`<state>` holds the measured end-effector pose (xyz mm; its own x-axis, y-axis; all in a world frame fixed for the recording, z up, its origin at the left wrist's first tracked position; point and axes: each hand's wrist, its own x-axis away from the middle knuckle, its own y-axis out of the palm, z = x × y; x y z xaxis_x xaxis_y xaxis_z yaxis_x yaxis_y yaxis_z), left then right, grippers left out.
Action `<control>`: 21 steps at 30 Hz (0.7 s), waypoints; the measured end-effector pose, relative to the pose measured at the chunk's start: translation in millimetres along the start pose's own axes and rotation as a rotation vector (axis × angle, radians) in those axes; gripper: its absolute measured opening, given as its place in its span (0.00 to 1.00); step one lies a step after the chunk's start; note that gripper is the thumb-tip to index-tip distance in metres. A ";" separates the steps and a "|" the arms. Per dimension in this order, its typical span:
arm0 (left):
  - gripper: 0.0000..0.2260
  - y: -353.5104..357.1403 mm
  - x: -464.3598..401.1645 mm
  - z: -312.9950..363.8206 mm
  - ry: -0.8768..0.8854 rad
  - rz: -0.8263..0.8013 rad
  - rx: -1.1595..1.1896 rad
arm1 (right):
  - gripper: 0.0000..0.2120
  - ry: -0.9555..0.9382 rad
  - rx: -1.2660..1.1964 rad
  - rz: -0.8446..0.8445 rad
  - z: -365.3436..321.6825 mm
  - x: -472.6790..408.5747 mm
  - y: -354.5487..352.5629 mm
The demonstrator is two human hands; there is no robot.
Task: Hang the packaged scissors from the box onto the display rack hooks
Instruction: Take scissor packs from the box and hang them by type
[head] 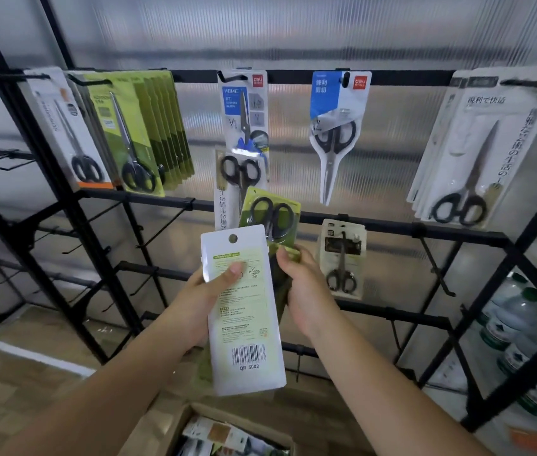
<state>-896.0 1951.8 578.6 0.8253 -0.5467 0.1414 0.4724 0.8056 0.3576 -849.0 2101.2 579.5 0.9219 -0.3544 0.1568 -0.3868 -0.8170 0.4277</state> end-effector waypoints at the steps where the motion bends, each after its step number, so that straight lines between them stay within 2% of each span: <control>1: 0.12 0.5 0.7 1.8 0.013 -0.014 -0.018 | 0.07 -0.013 0.010 0.003 -0.1 -1.4 3.5; 6: 0.07 3.9 5.9 11.3 0.053 -0.119 -0.119 | 0.05 -0.079 0.083 0.024 -5.8 -6.0 19.5; 9: 0.12 2.6 8.9 16.7 0.074 -0.151 -0.104 | 0.05 -0.172 0.088 0.010 -10.8 -9.3 26.3; 11: 0.11 -0.9 10.7 22.6 0.123 -0.149 -0.101 | 0.08 -0.214 0.086 -0.021 -13.9 -8.6 26.9; 14: 0.12 -10.9 13.6 34.7 0.181 -0.103 -0.158 | 0.16 -0.149 0.077 -0.133 -27.6 -5.6 24.7; 18: 0.14 -29.1 21.2 46.0 0.156 -0.144 -0.322 | 0.13 -0.085 0.029 -0.271 -63.9 -10.2 18.5; 21: 0.17 -38.7 29.5 47.9 0.086 -0.186 -0.466 | 0.17 -0.053 0.020 -0.295 -92.1 -17.8 14.4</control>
<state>-904.7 1893.6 613.1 0.7270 -0.6860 0.0309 0.6858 0.7230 -0.0834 -868.9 2137.6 664.8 0.9923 -0.1226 -0.0184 -0.1028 -0.8969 0.4302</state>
